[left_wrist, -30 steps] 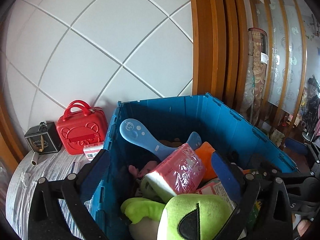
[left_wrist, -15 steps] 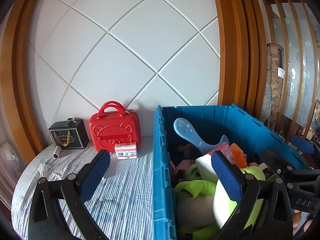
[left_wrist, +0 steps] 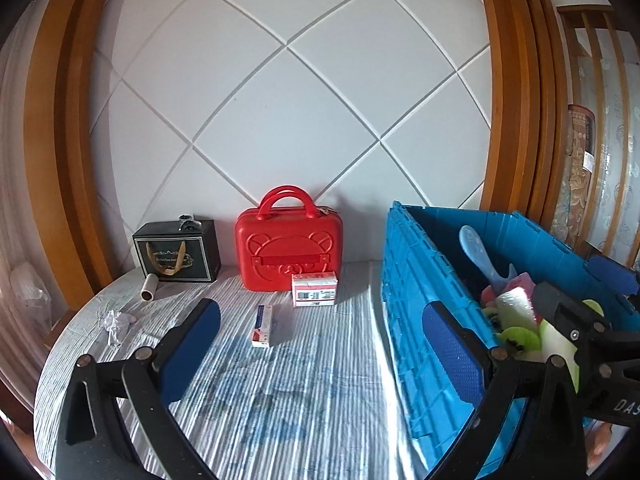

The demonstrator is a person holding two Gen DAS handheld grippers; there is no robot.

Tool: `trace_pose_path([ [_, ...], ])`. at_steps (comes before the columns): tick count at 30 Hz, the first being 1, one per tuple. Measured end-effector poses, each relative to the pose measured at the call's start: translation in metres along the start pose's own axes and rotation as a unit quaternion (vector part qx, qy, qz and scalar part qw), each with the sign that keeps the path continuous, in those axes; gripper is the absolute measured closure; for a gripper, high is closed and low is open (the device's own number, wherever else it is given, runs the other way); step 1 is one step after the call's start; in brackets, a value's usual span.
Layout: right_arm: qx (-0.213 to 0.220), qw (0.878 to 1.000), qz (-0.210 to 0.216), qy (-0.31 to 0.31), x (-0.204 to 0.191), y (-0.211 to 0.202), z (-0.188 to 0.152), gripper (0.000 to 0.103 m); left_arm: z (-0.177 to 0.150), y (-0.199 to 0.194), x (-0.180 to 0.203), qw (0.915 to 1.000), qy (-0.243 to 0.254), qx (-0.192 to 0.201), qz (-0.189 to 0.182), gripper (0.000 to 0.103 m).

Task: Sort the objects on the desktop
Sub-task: 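Move both tools back over the table, then grasp the blue-and-white medicine tube box with the left tool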

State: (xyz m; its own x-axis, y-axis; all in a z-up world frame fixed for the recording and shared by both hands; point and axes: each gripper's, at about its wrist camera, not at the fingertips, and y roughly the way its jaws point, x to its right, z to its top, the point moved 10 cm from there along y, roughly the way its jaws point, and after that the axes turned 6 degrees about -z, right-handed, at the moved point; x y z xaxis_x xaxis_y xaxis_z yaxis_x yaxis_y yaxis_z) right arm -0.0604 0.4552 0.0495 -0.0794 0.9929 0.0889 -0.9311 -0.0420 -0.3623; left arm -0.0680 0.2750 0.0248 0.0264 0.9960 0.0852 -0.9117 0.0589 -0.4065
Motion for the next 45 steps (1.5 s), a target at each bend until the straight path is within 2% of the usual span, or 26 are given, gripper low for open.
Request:
trace_pose_path([
  [3,0.009,1.000,0.012,-0.002,-0.050,-0.001,0.006,0.000,-0.002,0.004,-0.055,0.9999,-0.007,-0.008,0.001,0.000],
  [7,0.001,1.000,0.001,0.012,-0.102,0.015,0.007,0.000,-0.009,0.016,-0.121,0.9995,0.007,-0.027,0.012,0.000],
  [10,-0.018,0.999,-0.007,0.026,-0.127,0.031,0.001,0.000,-0.019,0.031,-0.160,0.9986,-0.002,-0.049,0.020,0.000],
  [14,-0.060,0.998,-0.020,0.022,-0.150,0.062,-0.012,0.000,-0.031,0.058,-0.190,0.9966,-0.022,-0.079,0.012,0.000],
  [18,-0.082,0.996,-0.023,0.015,-0.162,0.098,-0.018,0.000,-0.043,0.094,-0.201,0.9938,-0.036,-0.105,0.009,0.000],
  [22,-0.109,0.994,-0.017,0.020,-0.161,0.144,-0.029,0.000,-0.061,0.145,-0.205,0.9886,-0.038,-0.144,0.020,0.000],
  [25,-0.139,0.990,-0.013,0.021,-0.158,0.183,-0.044,0.000,-0.076,0.190,-0.200,0.9840,-0.041,-0.172,0.018,0.000],
  [30,-0.186,0.982,-0.015,0.030,-0.149,0.255,-0.077,0.000,-0.112,0.275,-0.186,0.9738,-0.047,-0.223,-0.009,0.000],
  [35,-0.228,0.973,-0.014,0.037,-0.146,0.330,-0.116,0.000,-0.149,0.358,-0.181,0.9649,-0.023,-0.261,-0.011,0.001],
  [36,-0.231,0.972,-0.018,0.039,-0.145,0.344,-0.122,0.000,-0.155,0.374,-0.180,0.9630,-0.019,-0.269,-0.015,0.004],
  [38,-0.236,0.970,-0.024,0.048,-0.141,0.375,-0.133,0.000,-0.169,0.405,-0.177,0.9581,-0.013,-0.285,-0.020,0.017],
  [42,-0.232,0.970,-0.034,0.066,-0.134,0.433,-0.137,0.000,-0.195,0.455,-0.173,0.9496,-0.001,-0.312,-0.025,0.031],
  [44,-0.225,0.971,-0.047,0.070,-0.129,0.460,-0.133,0.000,-0.210,0.472,-0.173,0.9411,-0.003,-0.337,-0.033,0.047],
  [45,-0.222,0.971,-0.045,0.075,-0.128,0.472,-0.131,0.000,-0.204,0.476,-0.174,0.9490,0.004,-0.314,-0.031,0.052],
])
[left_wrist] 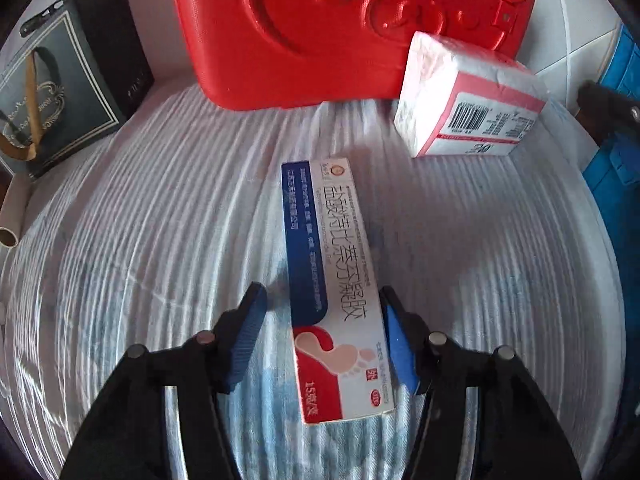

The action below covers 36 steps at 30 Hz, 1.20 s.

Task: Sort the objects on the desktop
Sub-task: 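Grasp the blue-and-white medicine tube box with the left tool, then hold the medicine box in the left tool while the right tool grasps the pink tissue pack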

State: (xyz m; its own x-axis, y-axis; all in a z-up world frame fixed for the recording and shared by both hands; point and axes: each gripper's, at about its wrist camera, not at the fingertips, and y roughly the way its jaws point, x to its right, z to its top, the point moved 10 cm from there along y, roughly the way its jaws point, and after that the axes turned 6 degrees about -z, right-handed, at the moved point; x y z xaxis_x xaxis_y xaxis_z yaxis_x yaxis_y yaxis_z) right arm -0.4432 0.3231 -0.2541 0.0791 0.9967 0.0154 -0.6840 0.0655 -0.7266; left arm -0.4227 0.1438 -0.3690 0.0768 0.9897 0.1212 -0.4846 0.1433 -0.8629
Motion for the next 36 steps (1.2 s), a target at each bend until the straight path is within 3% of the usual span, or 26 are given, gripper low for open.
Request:
trace_pose_path([
  [1,0.005,1.000,-0.001,0.003,0.000,0.011,0.009,0.000,0.002,0.005,-0.002,1.0000,0.006,-0.005,0.003,0.064],
  [3,0.016,1.000,-0.011,0.001,0.000,0.025,0.023,0.000,0.014,0.013,-0.011,1.0000,-0.002,0.006,0.007,0.064],
  [8,0.046,0.997,-0.057,0.017,0.023,0.047,0.050,0.000,0.045,0.028,-0.049,0.9973,-0.019,0.035,0.061,0.064],
  [10,0.035,0.998,-0.059,0.017,0.028,0.059,0.051,0.000,0.048,0.032,-0.053,0.9980,-0.041,0.032,0.035,0.064],
  [11,0.019,0.998,-0.052,0.010,0.026,0.066,0.047,0.000,0.048,0.031,-0.053,0.9978,-0.045,0.035,0.033,0.064],
  [14,-0.002,1.000,-0.010,0.007,0.015,0.059,0.025,0.000,0.048,0.020,-0.051,0.9953,-0.021,0.060,0.073,0.064],
  [19,-0.080,0.995,0.041,-0.034,-0.021,0.033,-0.056,0.000,0.038,0.003,-0.039,0.9954,-0.024,0.072,0.059,0.064],
  [21,-0.083,0.995,0.047,-0.039,-0.026,0.023,-0.075,0.000,0.032,-0.004,-0.041,0.9955,-0.021,0.070,0.060,0.064],
  [25,-0.043,0.999,0.019,0.019,0.009,0.000,-0.066,0.000,0.018,-0.002,-0.042,0.9962,-0.030,0.060,0.056,0.064],
  [28,-0.025,0.997,-0.057,0.041,0.045,-0.002,-0.054,0.000,0.013,-0.007,-0.057,0.9966,-0.035,0.050,0.055,0.064],
  [31,-0.029,0.993,-0.106,0.040,0.063,0.007,-0.049,0.011,0.006,-0.008,-0.061,0.9965,-0.033,0.045,0.062,0.064],
  [34,-0.046,0.992,-0.120,0.015,0.059,0.010,-0.057,0.012,0.001,-0.012,-0.066,0.9962,-0.038,0.040,0.067,0.064],
  [36,-0.065,0.995,-0.074,0.015,0.039,0.004,-0.067,0.011,-0.003,-0.016,-0.074,0.9952,-0.044,0.040,0.078,0.064],
])
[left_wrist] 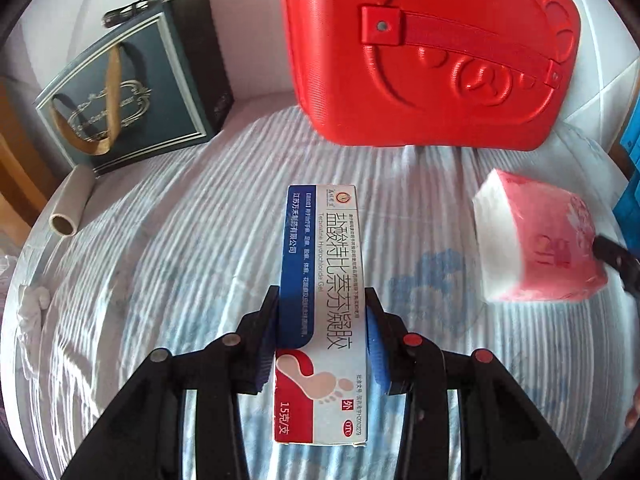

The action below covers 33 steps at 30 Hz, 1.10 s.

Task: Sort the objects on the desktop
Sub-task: 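Hold the medicine box in the left tool while the right tool grasps the pink tissue pack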

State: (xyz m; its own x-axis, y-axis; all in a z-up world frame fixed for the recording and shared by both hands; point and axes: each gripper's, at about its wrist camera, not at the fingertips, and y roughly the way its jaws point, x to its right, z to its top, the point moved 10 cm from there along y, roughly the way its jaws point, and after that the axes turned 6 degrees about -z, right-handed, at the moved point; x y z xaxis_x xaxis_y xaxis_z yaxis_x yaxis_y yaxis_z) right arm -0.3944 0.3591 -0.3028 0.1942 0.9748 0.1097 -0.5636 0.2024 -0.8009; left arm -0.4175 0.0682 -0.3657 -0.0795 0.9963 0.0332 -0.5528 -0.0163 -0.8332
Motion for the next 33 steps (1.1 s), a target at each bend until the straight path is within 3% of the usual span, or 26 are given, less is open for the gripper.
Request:
trace_pose_path([
  [2,-0.044,0.995,0.094,-0.011,-0.032,-0.005,-0.015,0.011,-0.004,-0.008,-0.008,0.9999,-0.007,0.000,0.010,0.064],
  [6,-0.076,0.971,0.202,-0.098,-0.113,-0.035,-0.059,0.008,-0.011,-0.024,-0.025,0.9991,-0.012,0.005,0.040,0.064],
  [8,-0.046,0.968,0.210,-0.132,-0.130,-0.048,-0.057,0.008,-0.015,-0.028,-0.033,0.9988,-0.023,0.004,0.043,0.064],
  [10,-0.011,0.970,0.189,-0.153,-0.126,-0.057,-0.048,0.000,-0.020,-0.030,-0.037,0.9987,-0.033,0.002,0.040,0.064],
  [13,-0.012,0.979,0.152,-0.134,-0.097,-0.048,-0.037,0.000,-0.024,-0.027,-0.038,0.9986,-0.040,-0.002,0.036,0.064],
  [15,-0.040,0.974,0.194,-0.111,-0.097,-0.046,-0.042,0.000,-0.026,-0.025,-0.038,0.9986,-0.041,-0.005,0.035,0.064],
  [17,-0.053,0.953,0.269,-0.131,-0.127,-0.057,-0.051,0.000,-0.027,-0.024,-0.038,0.9985,-0.039,-0.005,0.039,0.064],
  [19,-0.044,0.936,0.313,-0.158,-0.156,-0.075,-0.059,0.001,-0.027,-0.023,-0.038,0.9986,-0.036,-0.007,0.039,0.064],
  [21,-0.019,0.942,0.294,-0.159,-0.154,-0.082,-0.053,0.000,-0.026,-0.022,-0.037,0.9986,-0.036,-0.005,0.037,0.064],
  [23,0.006,0.958,0.243,-0.150,-0.136,-0.081,-0.039,0.000,-0.024,-0.019,-0.033,0.9989,-0.036,-0.003,0.028,0.064],
  [27,0.019,0.977,0.174,-0.125,-0.114,-0.063,-0.023,0.000,-0.020,-0.008,-0.019,0.9995,-0.029,-0.002,0.013,0.064],
  [33,0.020,0.977,0.181,-0.111,-0.120,-0.042,-0.021,0.000,-0.018,0.002,-0.016,0.9996,-0.020,0.000,0.018,0.064],
])
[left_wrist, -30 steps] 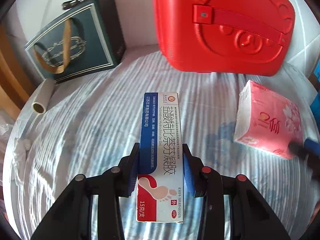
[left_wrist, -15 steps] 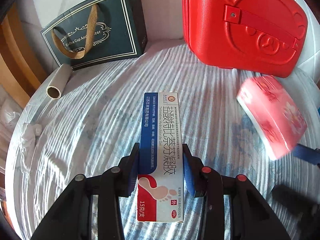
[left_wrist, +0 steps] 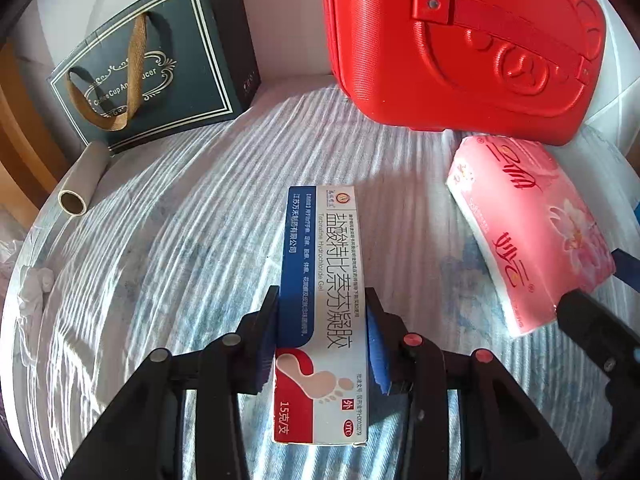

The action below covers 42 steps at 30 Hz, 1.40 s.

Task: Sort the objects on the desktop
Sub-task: 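Hold the medicine box in the left tool while the right tool grasps the pink tissue pack, then lift the medicine box and tissue pack and carry them over the bin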

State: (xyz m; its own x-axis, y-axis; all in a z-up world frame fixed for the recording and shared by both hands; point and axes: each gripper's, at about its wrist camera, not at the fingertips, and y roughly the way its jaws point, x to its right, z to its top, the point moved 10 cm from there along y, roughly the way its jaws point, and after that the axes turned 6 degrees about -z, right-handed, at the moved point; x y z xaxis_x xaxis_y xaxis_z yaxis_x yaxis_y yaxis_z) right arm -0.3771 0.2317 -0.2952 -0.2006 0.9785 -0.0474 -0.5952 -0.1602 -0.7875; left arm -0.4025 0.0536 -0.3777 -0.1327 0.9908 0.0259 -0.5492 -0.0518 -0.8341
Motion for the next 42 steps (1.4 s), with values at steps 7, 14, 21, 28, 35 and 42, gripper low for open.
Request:
trace_pose_path([
  [7,-0.006,0.999,-0.027,-0.027,-0.008,0.038,-0.005,0.000,0.003,0.001,-0.002,0.9999,0.002,0.009,0.003,0.064],
  [14,-0.002,1.000,-0.025,-0.003,0.007,0.043,-0.013,0.000,0.003,-0.007,0.004,0.9998,0.004,0.017,-0.002,0.064],
  [21,0.021,1.000,-0.023,0.005,0.006,0.013,-0.008,0.016,0.010,-0.051,0.012,0.9989,0.009,0.046,-0.002,0.064],
  [28,0.100,0.995,-0.028,-0.001,-0.001,-0.079,0.013,0.016,0.019,-0.135,0.015,0.9952,0.006,0.098,-0.010,0.064],
  [35,0.199,0.979,-0.054,-0.004,-0.029,-0.212,0.024,0.016,0.017,-0.260,0.018,0.9829,0.010,0.182,-0.025,0.064],
  [42,0.264,0.957,-0.115,0.030,-0.028,-0.355,-0.005,0.016,-0.004,-0.376,0.047,0.9657,0.037,0.248,-0.067,0.064],
])
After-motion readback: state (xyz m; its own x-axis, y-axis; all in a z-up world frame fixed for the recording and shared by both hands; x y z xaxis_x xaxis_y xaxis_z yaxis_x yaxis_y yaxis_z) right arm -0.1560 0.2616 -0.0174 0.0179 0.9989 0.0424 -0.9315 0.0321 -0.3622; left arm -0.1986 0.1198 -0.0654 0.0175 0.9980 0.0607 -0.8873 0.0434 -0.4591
